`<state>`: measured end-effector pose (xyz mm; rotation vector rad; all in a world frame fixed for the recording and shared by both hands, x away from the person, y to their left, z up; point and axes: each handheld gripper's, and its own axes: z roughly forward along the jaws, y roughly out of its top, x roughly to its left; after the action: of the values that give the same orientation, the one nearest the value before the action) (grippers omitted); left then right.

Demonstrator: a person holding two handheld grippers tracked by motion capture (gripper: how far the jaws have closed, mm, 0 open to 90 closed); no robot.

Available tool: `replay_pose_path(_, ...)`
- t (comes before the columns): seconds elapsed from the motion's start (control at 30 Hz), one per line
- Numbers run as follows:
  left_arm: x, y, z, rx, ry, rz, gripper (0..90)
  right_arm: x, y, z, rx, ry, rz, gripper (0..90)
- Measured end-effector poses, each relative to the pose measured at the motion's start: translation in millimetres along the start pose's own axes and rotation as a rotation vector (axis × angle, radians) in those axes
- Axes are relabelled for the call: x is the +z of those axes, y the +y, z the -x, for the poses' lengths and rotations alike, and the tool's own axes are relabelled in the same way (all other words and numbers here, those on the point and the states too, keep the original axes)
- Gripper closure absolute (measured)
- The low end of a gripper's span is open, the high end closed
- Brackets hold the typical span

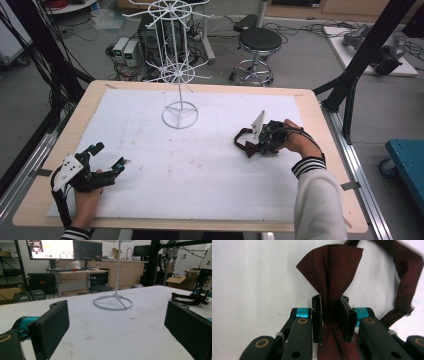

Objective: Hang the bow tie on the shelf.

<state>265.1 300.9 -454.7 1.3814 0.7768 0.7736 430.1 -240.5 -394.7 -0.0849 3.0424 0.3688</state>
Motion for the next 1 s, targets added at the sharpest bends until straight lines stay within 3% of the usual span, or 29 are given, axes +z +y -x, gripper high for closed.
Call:
replay_pose_path(0.3, -0.1, 0.0, 0.0, -0.001, 0.0, 0.001, 6.4, -14.3, 6.5, -1.0, 0.034, -0.031, 0.144, 75.6)
replay_pose_path(0.4, -0.1, 0.0, 0.0, -0.001, 0.0, 0.001, 6.4, -19.7, 7.9, -0.8, 0.081, -0.04, 0.197, 75.6)
replay_pose_path(0.53, -0.1, -0.1, 0.1, -0.002, 0.001, 0.003, 6.4, -30.0, 12.1, -0.5, 0.134, -0.051, 0.327, 75.8)
replay_pose_path(0.67, -0.1, -0.1, 0.1, -0.002, 0.001, 0.004, 6.4, -33.8, 13.1, 0.4, 0.161, -0.058, 0.381, 76.0)
replay_pose_path(0.77, -0.1, -0.1, 0.1, -0.002, 0.001, 0.004, 6.4, -37.0, 12.9, 1.8, 0.225, -0.047, 0.44, 76.0)
replay_pose_path(0.8, -0.1, -0.1, 0.1, -0.002, 0.0, 0.004, 6.4, -37.0, 12.9, 1.8, 0.225, -0.047, 0.44, 76.0)
replay_pose_path(0.9, -0.1, -0.2, 0.1, -0.003, 0.002, 0.004, 6.4, -41.9, 12.6, 2.8, 0.328, -0.047, 0.511, 75.9)
replay_pose_path(0.93, 0.0, -0.1, 0.2, -0.005, 0.001, 0.006, 6.4, -46.0, 11.7, 4.2, 0.37, -0.06, 0.567, 75.9)
replay_pose_path(1.0, 0.0, -0.2, 0.2, -0.006, 0.002, 0.006, 6.4, -47.6, 11.5, 4.0, 0.385, -0.06, 0.584, 75.9)
